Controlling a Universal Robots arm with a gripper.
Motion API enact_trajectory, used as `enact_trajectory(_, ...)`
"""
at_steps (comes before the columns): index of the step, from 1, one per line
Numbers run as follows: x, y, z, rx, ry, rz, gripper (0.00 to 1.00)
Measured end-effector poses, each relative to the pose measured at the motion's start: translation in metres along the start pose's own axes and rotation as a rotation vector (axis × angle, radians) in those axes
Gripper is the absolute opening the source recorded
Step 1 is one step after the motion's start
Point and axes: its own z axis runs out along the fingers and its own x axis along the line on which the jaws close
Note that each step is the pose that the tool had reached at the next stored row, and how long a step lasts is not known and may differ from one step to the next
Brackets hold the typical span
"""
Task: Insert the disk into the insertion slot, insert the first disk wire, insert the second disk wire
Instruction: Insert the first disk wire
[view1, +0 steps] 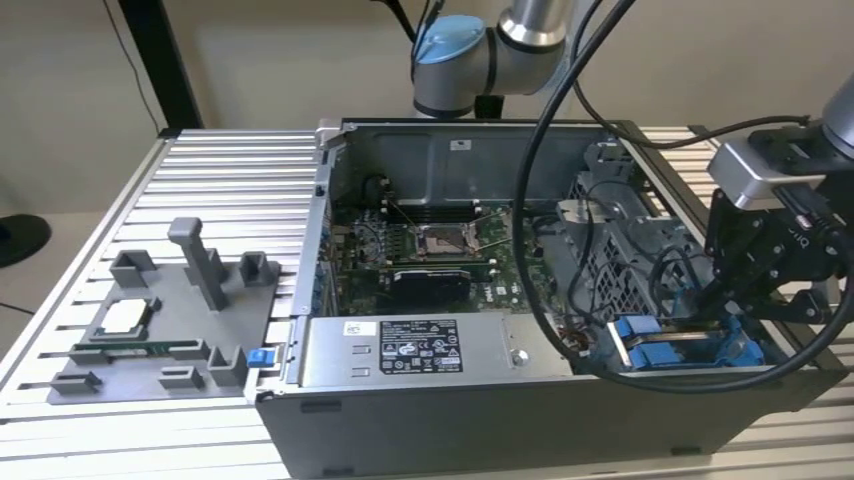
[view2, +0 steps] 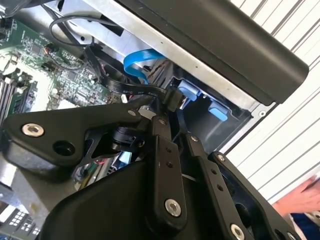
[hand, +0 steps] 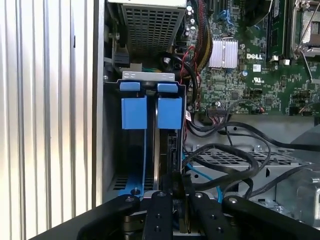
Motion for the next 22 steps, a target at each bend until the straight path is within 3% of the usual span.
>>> enact_trajectory(22, -0.0019, 0.0, 0.0025, 0.0024, -0.0003, 0.008, 0.0)
